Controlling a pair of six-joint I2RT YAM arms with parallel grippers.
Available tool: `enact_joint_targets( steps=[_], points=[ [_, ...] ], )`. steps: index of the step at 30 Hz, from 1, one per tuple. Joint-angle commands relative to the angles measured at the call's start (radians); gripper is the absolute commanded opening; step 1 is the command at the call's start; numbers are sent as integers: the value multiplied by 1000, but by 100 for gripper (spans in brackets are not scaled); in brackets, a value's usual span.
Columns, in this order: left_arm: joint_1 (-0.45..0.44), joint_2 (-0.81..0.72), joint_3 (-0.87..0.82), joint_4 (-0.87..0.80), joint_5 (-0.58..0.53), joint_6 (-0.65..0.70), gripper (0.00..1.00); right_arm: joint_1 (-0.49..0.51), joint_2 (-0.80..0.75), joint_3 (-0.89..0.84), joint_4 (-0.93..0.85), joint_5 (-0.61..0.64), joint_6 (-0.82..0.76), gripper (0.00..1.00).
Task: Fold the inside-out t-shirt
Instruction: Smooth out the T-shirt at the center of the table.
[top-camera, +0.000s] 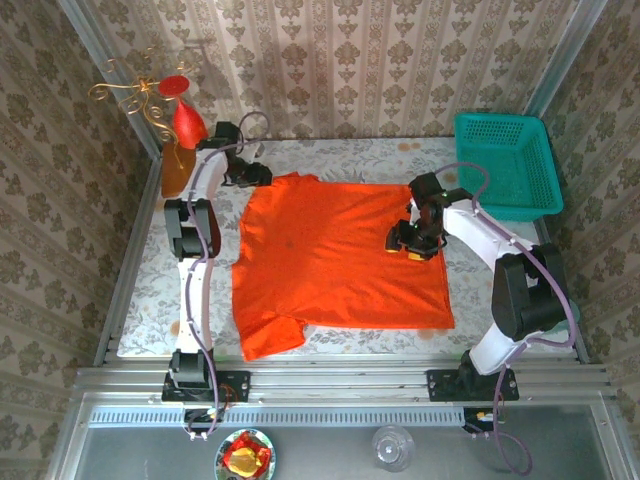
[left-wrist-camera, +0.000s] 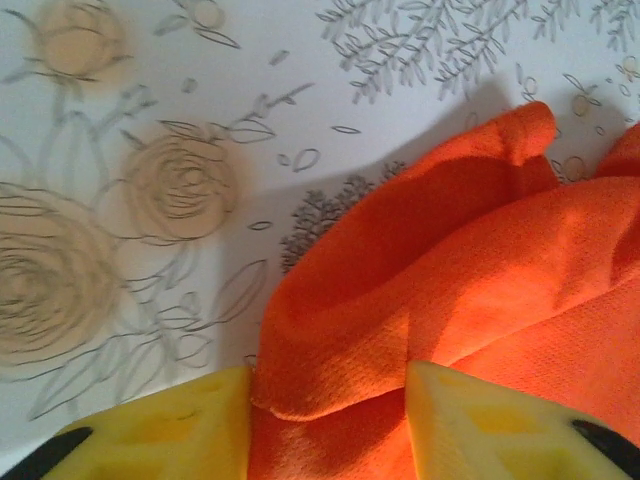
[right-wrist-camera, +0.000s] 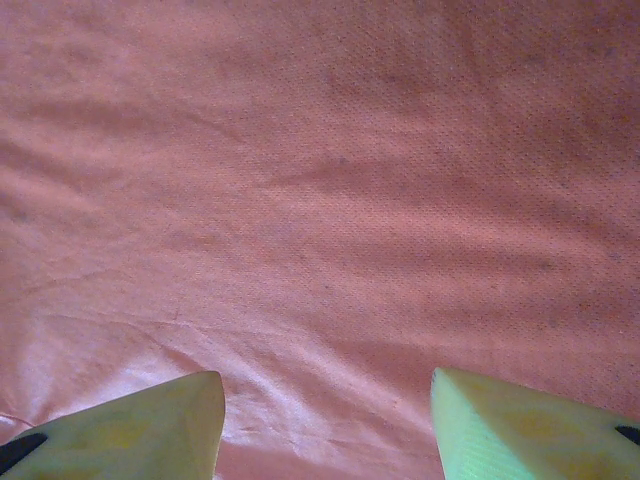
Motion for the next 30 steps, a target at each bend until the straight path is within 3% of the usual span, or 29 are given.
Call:
enact_joint_targets(
  steps=[1,7,13,20,25,28,30],
  points=[
    [5,21,28,1,85,2,39,9,-19,36,-57,34,14,58],
    [-8,-46,5,22,21,35,16,24,-33,31,-66,42,21,58],
    [-92,-261,-217,103,-98,148,9,44,-52,9,-50,47,39,58],
    [-245,-648,-791,394,-258,224,10,57,-83,-46,-19,48,54,58],
    [-444,-893,-1188,521,-348,239,13,57,-104,-86,-11,58,49,58],
    [-564,-966,-1317,531,-361,208,23,57,-99,-93,-4,59,45,58],
    [-579,-989,-1342,535,-336,124,32,58,-91,-90,3,52,46,58]
  ],
)
